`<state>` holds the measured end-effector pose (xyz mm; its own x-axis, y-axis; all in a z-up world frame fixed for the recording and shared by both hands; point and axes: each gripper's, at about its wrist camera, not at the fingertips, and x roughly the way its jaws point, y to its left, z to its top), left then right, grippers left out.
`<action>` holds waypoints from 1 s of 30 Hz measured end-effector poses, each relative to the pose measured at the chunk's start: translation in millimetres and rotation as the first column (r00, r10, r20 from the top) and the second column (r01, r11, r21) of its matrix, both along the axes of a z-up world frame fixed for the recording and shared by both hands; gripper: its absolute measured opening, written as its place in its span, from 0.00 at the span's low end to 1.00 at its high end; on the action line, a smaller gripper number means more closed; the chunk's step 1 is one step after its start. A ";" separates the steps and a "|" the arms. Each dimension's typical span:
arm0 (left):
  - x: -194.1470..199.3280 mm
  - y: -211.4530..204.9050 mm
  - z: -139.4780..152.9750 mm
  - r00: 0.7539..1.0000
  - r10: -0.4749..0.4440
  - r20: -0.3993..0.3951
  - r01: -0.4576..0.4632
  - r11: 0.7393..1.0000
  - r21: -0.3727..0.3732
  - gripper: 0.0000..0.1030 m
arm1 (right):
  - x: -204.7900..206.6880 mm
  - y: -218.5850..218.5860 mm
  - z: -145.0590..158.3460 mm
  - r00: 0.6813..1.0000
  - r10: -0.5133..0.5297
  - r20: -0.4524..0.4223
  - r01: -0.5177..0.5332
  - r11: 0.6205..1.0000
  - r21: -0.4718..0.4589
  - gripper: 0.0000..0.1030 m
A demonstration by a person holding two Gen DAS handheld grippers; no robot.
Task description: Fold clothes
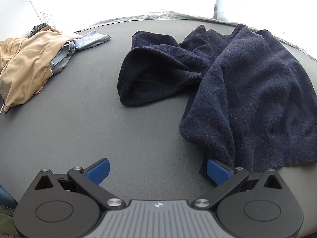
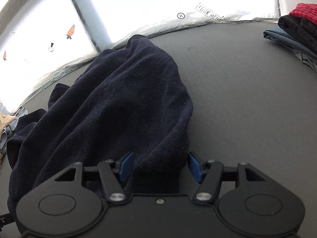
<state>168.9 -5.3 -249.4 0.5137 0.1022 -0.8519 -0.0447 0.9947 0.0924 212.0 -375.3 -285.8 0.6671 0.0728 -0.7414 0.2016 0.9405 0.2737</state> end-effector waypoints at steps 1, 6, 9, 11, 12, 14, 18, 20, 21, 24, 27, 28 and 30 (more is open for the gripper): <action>-0.6 -0.3 0.0 1.000 -0.003 0.000 0.003 1.000 0.001 1.00 | 2.3 0.0 -1.8 1.000 0.008 0.000 -0.008 1.000 0.001 0.47; -0.7 3.3 2.4 1.000 0.021 0.013 -0.021 1.000 -0.007 1.00 | -16.8 1.9 22.1 0.994 -0.027 0.110 0.034 0.998 -0.061 0.09; 0.4 8.2 5.9 0.998 0.050 0.026 -0.049 0.999 -0.019 1.00 | -51.1 -3.2 64.4 0.966 -0.102 0.238 0.125 0.989 -0.084 0.08; 1.1 10.7 8.1 0.997 0.064 0.033 -0.063 0.998 -0.031 1.00 | -68.5 -6.7 84.2 0.955 -0.106 0.275 0.144 0.982 -0.120 0.07; 1.9 10.7 8.4 0.997 0.067 0.034 -0.066 0.997 -0.036 1.00 | -76.7 -8.3 92.9 0.951 -0.107 0.290 0.152 0.979 -0.138 0.07; 3.7 9.8 8.3 0.997 0.068 0.032 -0.067 0.997 -0.043 1.00 | -84.2 -9.5 90.2 0.963 -0.098 0.252 0.147 0.972 -0.185 0.08; 10.6 -2.4 4.6 0.999 0.032 0.018 -0.031 0.999 -0.040 1.00 | -89.1 -17.5 37.2 0.993 -0.118 0.025 0.120 0.985 -0.123 0.08; 13.2 -11.4 4.4 1.000 0.000 0.020 0.000 1.000 -0.026 1.00 | -90.0 -12.1 15.3 0.995 -0.060 -0.078 0.049 0.990 -0.132 0.09; 14.5 -16.1 4.9 1.000 -0.017 0.023 0.017 1.000 -0.018 1.00 | -93.1 -7.1 9.6 0.994 -0.037 -0.106 0.019 0.987 -0.161 0.09; 19.7 -29.5 6.5 0.997 -0.066 0.033 0.066 0.998 0.000 1.00 | -93.9 -8.0 18.2 0.996 -0.029 -0.085 0.016 0.988 -0.156 0.14; 27.0 -43.6 7.2 0.993 -0.111 0.039 0.110 0.994 0.019 1.00 | -91.5 -21.4 32.7 0.997 -0.065 -0.032 0.061 0.991 -0.119 0.28; 29.4 -47.6 7.5 0.992 -0.123 0.041 0.122 0.992 0.024 1.00 | -91.3 -25.9 35.9 0.997 -0.078 -0.016 0.076 0.992 -0.105 0.34; 36.4 -56.3 7.9 0.989 -0.145 0.041 0.144 0.989 0.030 1.00 | -89.8 -35.7 43.5 0.994 -0.112 0.021 0.113 0.991 -0.073 0.45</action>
<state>205.3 -61.6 -241.6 0.5606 0.0470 -0.8268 0.0953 0.9881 0.1207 122.2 -410.9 -242.3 0.6804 -0.0578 -0.7306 0.3031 0.9298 0.2087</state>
